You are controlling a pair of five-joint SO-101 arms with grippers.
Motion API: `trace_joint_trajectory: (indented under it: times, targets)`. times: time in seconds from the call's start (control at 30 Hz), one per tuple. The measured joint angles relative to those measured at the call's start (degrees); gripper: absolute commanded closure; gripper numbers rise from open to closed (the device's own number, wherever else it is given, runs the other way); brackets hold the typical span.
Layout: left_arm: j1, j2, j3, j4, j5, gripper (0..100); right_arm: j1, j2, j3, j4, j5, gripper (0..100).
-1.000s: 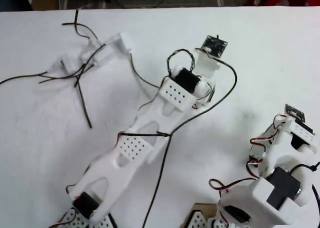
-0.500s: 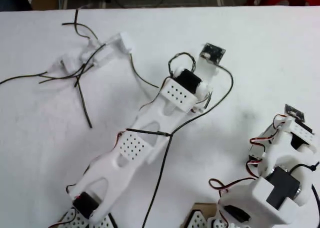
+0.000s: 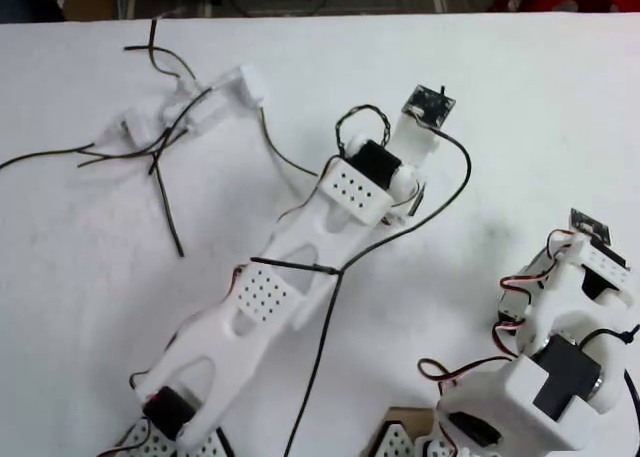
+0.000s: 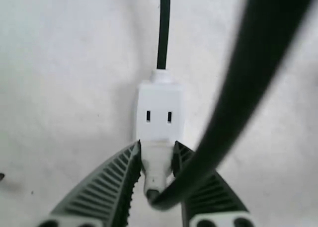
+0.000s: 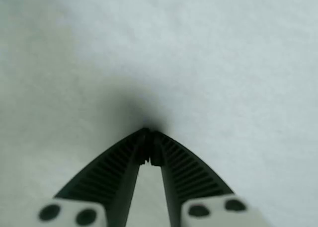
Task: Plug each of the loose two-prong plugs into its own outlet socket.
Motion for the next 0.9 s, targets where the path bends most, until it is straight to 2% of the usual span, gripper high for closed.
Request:
trace_joint_trajectory:
  times: [0.13,0.33,0.9]
  targets:
    - [0.00,0.97,-4.31,2.20,-2.37,92,0.00,0.00,0.00,0.00,0.00,98.1]
    - [0.00,0.70,-4.40,2.73,-2.81,82,0.00,0.00,0.00,0.00,0.00,98.1]
    - [-0.18,3.96,-4.84,0.00,-5.80,79,0.00,0.00,0.00,-0.26,2.64,98.1]
